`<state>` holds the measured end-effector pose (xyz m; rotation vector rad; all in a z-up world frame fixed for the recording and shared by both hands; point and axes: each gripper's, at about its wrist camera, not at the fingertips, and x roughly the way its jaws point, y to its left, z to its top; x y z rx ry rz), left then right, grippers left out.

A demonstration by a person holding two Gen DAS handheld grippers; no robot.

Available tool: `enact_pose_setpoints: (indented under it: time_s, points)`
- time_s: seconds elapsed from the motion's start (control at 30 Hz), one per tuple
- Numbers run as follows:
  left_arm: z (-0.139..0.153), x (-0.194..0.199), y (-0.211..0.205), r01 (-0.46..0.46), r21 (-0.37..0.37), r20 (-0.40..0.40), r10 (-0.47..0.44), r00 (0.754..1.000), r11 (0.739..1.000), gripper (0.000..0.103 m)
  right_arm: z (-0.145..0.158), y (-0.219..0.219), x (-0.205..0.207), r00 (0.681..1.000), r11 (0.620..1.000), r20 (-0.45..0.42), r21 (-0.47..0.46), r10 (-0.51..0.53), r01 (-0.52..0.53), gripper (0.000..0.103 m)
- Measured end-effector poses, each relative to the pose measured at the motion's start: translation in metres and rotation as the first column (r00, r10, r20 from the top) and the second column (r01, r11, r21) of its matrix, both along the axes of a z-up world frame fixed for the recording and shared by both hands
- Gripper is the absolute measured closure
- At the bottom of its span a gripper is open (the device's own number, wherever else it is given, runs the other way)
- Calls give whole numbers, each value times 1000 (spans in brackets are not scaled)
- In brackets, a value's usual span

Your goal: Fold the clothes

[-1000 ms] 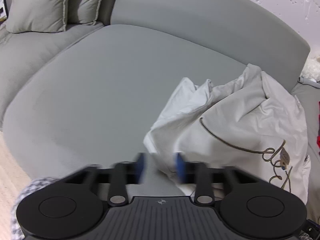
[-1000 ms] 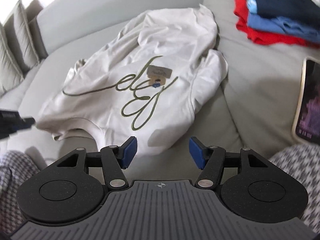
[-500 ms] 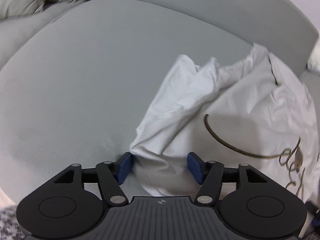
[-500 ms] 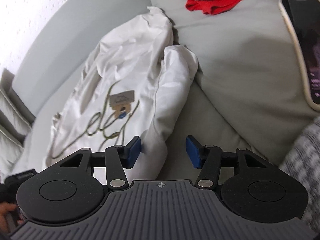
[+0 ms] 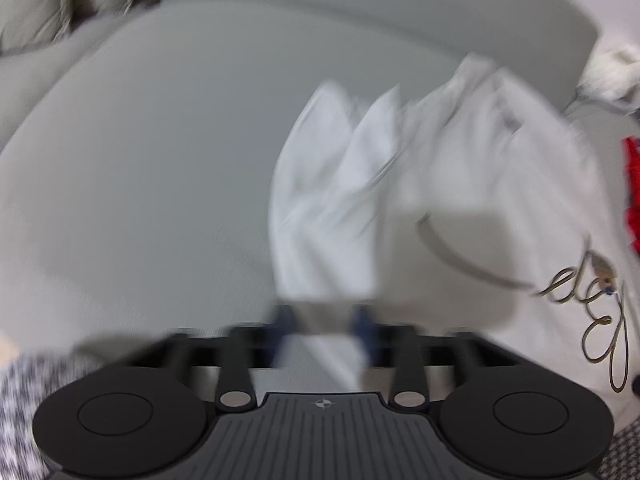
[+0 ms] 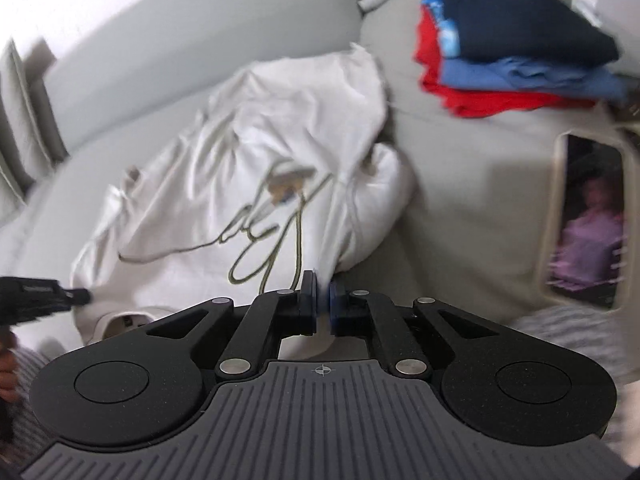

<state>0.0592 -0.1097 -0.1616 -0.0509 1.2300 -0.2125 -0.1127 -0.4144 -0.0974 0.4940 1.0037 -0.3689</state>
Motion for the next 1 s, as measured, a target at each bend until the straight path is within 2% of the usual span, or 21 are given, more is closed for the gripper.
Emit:
enact_pose_setpoints:
  time_s: [0.1,0.13,0.2,0.27,0.37,0.43,0.5,0.57,0.63,0.67,0.7,0.73,0.8,0.83,0.9,0.93,1.0]
  points:
    - [4,-4,8,-20,-37,-2,20,1000,999,42,-12,-13,-10,996,988,-21,125,-92,94,48]
    - [3,-2,8,-22,-42,-4,22,1000,999,38,-13,-14,-16,992,979,-6,163,-124,123,47]
    - [1,0,7,-25,-49,-7,25,1000,998,38,-16,-13,-24,987,965,20,211,-162,154,47]
    - [-4,7,-1,-12,-29,-8,12,1000,1000,38,-24,-12,-32,974,941,10,260,-225,215,47]
    - [-11,18,-18,26,4,9,-26,1000,1000,35,-38,-13,-40,941,879,-25,351,-337,324,47]
    - [-17,25,-28,61,26,17,-61,998,998,25,-48,-13,-39,928,854,-42,377,-371,359,49]
    - [-24,29,-38,98,49,36,-100,994,994,21,-55,-12,-37,923,857,-33,362,-382,367,50]
    - [-28,29,-44,126,67,72,-131,989,990,22,-66,-10,-31,927,870,-14,340,-376,358,53]
    - [-26,29,-44,138,57,106,-143,984,989,48,-70,-5,-27,933,892,-4,291,-359,345,71]
    - [-25,30,-42,139,43,120,-144,982,989,57,-68,0,-24,945,916,4,247,-327,316,77]
    - [-24,32,-40,140,13,127,-141,982,990,95,-67,2,-24,954,930,16,225,-300,289,100]
    - [-22,34,-37,134,-20,128,-131,983,991,100,-65,3,-22,961,938,28,228,-276,263,100]
    - [-17,43,-23,42,-102,98,-32,995,994,101,-55,6,-14,973,952,51,228,-223,206,100]
    - [-11,42,-18,5,-119,108,8,994,993,101,-49,6,-13,976,959,58,206,-209,194,100]
    - [15,35,-9,-27,-169,177,57,983,985,101,-36,4,-13,975,963,77,185,-211,194,100]
    - [25,30,-8,-16,-185,207,55,977,983,101,-23,1,-15,971,966,103,173,-214,194,100]
    - [64,13,-4,27,-217,318,44,947,976,101,7,-3,-20,962,972,173,141,-212,189,100]
